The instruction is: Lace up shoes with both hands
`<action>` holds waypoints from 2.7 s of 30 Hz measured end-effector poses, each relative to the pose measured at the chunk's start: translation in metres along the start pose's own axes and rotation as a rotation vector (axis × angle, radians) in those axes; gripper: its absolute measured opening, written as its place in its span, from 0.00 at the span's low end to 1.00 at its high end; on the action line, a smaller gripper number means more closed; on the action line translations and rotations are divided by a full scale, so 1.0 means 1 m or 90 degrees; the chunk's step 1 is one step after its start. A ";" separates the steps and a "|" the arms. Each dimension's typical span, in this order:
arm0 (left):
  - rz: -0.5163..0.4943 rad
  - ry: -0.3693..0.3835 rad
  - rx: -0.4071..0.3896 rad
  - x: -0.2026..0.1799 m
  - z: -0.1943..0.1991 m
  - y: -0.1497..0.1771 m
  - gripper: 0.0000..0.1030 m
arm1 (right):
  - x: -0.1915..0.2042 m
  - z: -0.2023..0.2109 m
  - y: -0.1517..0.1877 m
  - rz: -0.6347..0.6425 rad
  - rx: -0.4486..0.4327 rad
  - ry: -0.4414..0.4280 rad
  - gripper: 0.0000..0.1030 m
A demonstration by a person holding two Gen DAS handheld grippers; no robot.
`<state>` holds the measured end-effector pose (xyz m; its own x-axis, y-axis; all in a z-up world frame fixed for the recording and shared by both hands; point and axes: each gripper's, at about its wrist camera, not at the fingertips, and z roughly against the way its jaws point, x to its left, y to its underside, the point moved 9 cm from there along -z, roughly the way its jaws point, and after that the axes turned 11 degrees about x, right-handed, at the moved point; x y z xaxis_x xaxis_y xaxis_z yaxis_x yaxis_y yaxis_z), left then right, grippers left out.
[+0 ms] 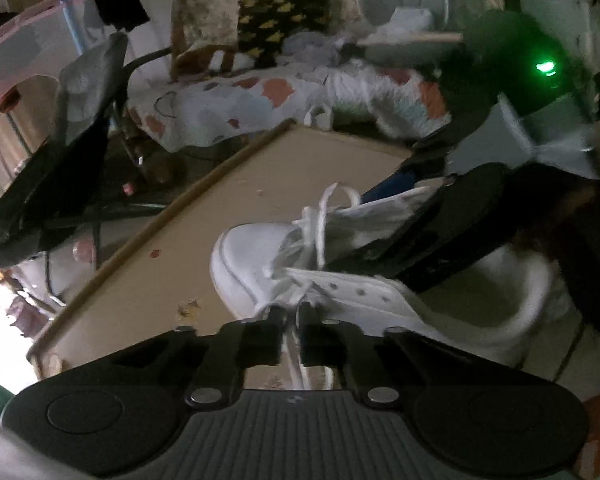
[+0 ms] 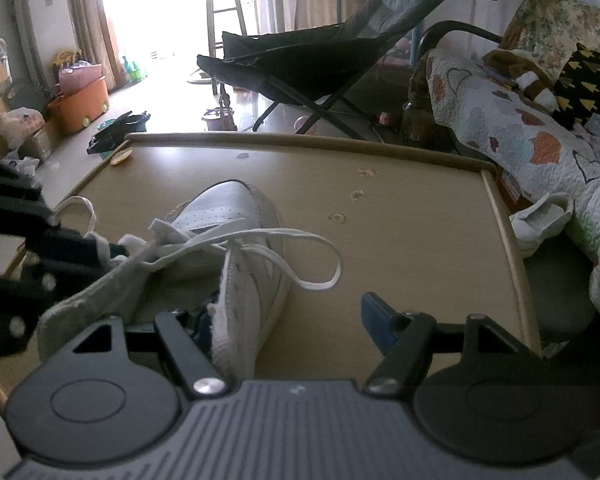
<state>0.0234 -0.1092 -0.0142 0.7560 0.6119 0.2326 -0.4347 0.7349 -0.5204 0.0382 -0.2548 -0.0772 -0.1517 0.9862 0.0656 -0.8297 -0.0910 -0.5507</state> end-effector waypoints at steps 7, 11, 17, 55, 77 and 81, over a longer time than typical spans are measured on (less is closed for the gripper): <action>0.049 -0.045 0.004 -0.004 0.001 0.002 0.03 | 0.000 -0.001 0.000 -0.001 -0.003 0.002 0.74; 0.104 -0.062 -0.007 -0.009 0.006 0.011 0.03 | 0.000 -0.001 0.001 -0.001 -0.004 0.005 0.75; 0.161 -0.076 -0.011 -0.007 0.006 0.018 0.03 | -0.001 -0.001 0.001 -0.003 -0.004 0.006 0.76; 0.317 -0.153 0.085 0.037 0.007 0.076 0.03 | -0.003 -0.001 0.000 0.001 -0.004 0.014 0.77; 0.420 -0.195 0.118 0.063 0.011 0.098 0.03 | -0.002 -0.001 -0.001 0.001 -0.004 0.015 0.77; 0.423 -0.184 0.103 0.061 0.013 0.095 0.04 | -0.002 -0.001 -0.001 0.002 -0.005 0.016 0.77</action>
<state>0.0222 0.0020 -0.0387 0.1598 0.9786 0.1297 -0.8389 0.2038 -0.5046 0.0395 -0.2566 -0.0776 -0.1409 0.9891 0.0428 -0.8247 -0.0934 -0.5578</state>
